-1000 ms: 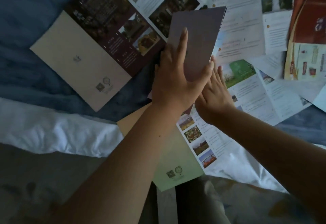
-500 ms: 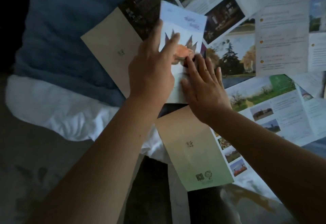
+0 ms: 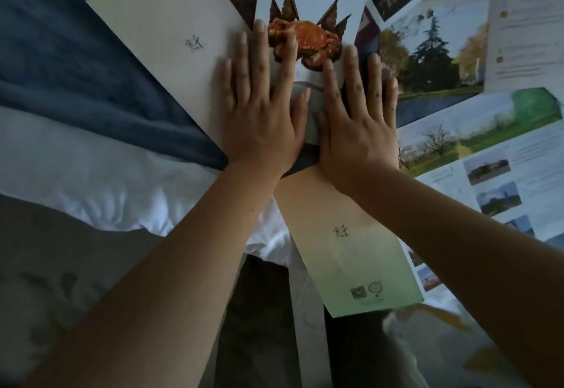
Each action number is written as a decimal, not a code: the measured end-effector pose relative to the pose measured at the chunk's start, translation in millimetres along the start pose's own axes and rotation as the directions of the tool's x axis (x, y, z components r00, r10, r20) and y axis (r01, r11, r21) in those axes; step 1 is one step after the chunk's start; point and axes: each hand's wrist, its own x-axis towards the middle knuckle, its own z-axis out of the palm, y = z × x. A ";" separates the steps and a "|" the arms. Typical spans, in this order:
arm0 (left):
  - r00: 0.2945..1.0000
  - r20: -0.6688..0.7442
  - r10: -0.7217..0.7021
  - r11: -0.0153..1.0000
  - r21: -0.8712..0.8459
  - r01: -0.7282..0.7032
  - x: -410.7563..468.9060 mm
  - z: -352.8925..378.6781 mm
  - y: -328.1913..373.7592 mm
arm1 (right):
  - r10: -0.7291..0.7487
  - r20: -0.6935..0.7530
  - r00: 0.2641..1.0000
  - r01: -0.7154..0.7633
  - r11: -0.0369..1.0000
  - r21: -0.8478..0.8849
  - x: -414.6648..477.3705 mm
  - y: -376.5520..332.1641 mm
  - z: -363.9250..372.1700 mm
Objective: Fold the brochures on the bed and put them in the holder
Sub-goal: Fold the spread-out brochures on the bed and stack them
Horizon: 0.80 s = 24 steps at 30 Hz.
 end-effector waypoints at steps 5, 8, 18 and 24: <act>0.998 -0.059 -0.034 0.936 -0.352 0.011 1.0 -17.4 -3.5 | 0.027 0.011 1.000 -0.028 0.998 0.047 2.2 -7.1 -5.5; 0.994 -0.088 -0.065 0.796 -0.605 -0.001 3.5 -34.6 -9.5 | 0.047 0.030 0.998 -0.051 0.992 0.117 2.5 -18.4 -13.7; 0.884 -0.015 -0.467 0.528 -0.807 0.265 2.6 -89.8 -79.3 | -0.108 0.090 0.990 0.089 0.977 0.195 16.3 -107.6 -19.7; 0.816 -0.047 -0.575 0.623 -0.672 0.400 -10.2 -100.8 -166.5 | -0.215 0.119 0.969 0.189 0.961 0.200 47.8 -141.3 -11.8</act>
